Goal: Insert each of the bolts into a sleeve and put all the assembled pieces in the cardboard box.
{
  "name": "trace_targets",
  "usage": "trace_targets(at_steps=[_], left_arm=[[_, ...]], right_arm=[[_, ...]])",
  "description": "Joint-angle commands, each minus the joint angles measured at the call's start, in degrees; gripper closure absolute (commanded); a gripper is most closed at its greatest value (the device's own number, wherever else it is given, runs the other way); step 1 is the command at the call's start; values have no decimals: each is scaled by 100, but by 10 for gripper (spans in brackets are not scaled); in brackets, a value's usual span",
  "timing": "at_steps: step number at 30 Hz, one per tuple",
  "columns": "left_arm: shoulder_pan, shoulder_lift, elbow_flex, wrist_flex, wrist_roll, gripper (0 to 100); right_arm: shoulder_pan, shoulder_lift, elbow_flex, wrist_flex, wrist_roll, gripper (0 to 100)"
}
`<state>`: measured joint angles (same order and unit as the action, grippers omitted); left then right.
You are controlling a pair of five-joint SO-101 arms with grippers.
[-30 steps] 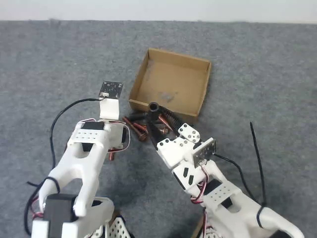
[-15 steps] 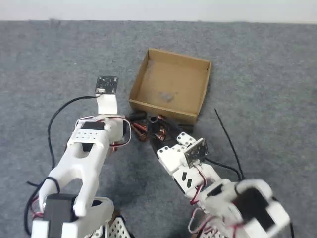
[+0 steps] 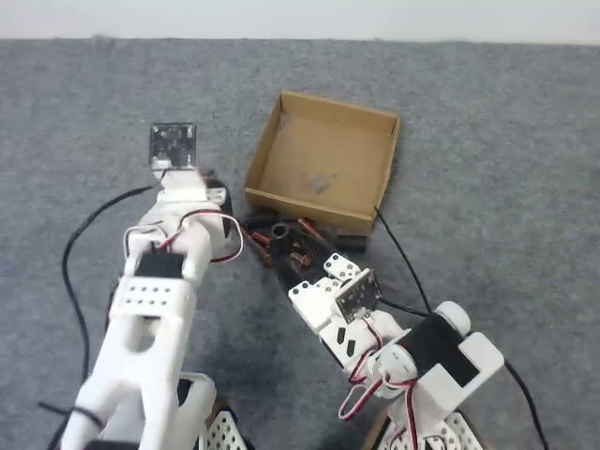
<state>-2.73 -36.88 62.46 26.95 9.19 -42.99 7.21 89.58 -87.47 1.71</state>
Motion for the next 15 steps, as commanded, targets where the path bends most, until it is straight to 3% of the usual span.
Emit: trace_targets(at_steps=[1,6,15], left_arm=[[35,-730,470,-1837,70,987],[255,-1160,1200,-3402,70,987],[1371,-2031,1244,-2725,70,987]], right_arm=[[-75,-4,-141,-171,114,993],[-84,-4,-141,-180,114,993],[-259,-4,-97,-189,114,993]])
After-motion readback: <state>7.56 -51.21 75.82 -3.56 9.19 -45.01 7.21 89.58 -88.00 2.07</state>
